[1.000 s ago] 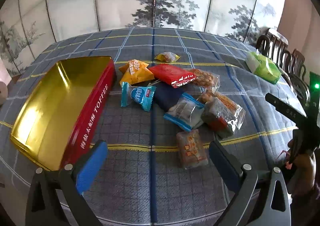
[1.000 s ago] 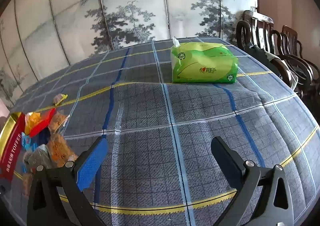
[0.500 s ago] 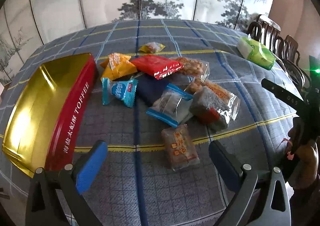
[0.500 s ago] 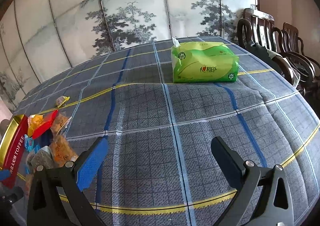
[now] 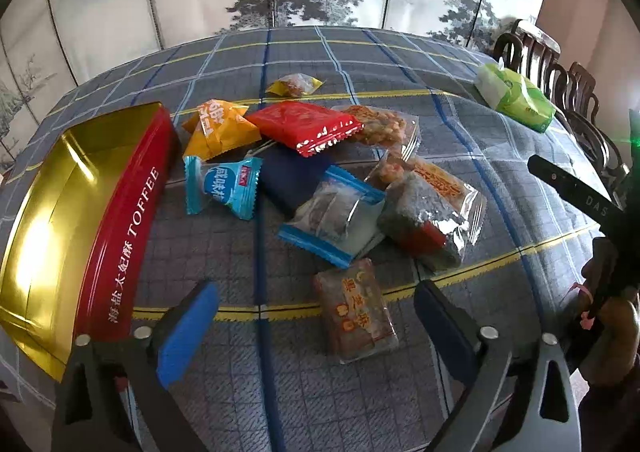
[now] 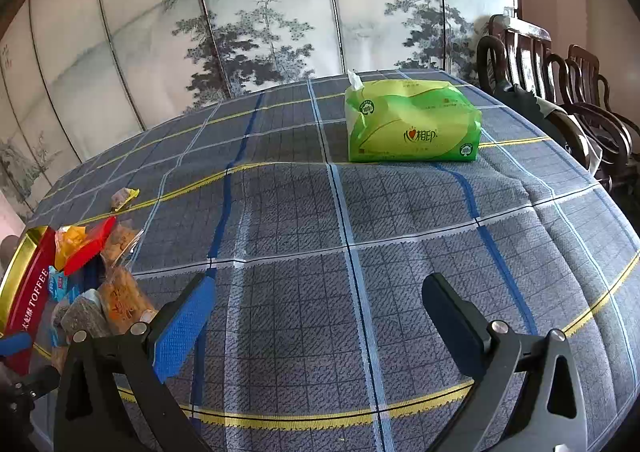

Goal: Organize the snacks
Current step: 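Grasp the brown pastry packet with the left gripper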

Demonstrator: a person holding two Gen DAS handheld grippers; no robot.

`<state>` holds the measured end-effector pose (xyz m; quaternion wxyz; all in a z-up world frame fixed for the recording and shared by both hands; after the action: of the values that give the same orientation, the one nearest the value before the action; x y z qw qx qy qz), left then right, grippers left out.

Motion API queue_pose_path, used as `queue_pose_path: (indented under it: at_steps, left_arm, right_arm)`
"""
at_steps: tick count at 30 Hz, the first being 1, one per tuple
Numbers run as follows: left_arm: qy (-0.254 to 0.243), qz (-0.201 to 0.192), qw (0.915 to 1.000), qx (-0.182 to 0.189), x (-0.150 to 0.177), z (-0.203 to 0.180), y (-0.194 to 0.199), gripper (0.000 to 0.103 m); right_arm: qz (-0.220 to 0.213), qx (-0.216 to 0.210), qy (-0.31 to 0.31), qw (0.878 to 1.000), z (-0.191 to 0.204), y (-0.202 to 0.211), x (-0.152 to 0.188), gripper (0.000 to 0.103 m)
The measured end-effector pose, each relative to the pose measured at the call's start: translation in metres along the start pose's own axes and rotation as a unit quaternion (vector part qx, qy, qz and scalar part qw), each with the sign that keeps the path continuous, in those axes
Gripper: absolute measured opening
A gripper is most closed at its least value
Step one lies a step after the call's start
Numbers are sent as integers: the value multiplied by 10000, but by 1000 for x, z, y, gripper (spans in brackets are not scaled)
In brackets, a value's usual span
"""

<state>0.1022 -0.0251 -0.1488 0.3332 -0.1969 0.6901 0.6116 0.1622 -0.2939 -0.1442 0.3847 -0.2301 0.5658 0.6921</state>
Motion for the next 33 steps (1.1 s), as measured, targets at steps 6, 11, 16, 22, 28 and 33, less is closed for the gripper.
queue_pose_path:
  at_steps: [6,11,16,22,28,33]
  left_arm:
    - [-8,204,9998,-20,5,0,-8,79]
    - [57,311,9995,-45,8,2,-13,78]
    - [-2,407,9991,-68,10,-1,-20,75]
    - [-151,371,9991,-103,9,-4,-19,29]
    - [76,396,9992,-40,14,5,-4,29]
    - [96,296,9995,45,10,5,14,29]
  right_arm:
    - [24,26,2,10000,-1,-4,0,102]
    - [27,33,8,10000,0,-5,1,102]
    - [37,34,9,10000,-2,-6,1,102]
    - [64,60,23,10000,-2,-8,3,102]
    - [98,74,36,9999,-2,-12,5,102]
    - [95,122,13,9999,-3,-14,7,102]
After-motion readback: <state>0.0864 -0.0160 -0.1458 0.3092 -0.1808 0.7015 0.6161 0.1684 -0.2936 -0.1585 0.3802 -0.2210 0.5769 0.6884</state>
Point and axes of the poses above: each gripper's, at about its wrist camera, not at the fingertips, and y roughly against the way its jaws point, z to its left, x to its underside, the point moved 10 cm from there along -y, roughly the way its jaws point, and after that the axes turned 12 degrees about -z, right-handed, at the moved point
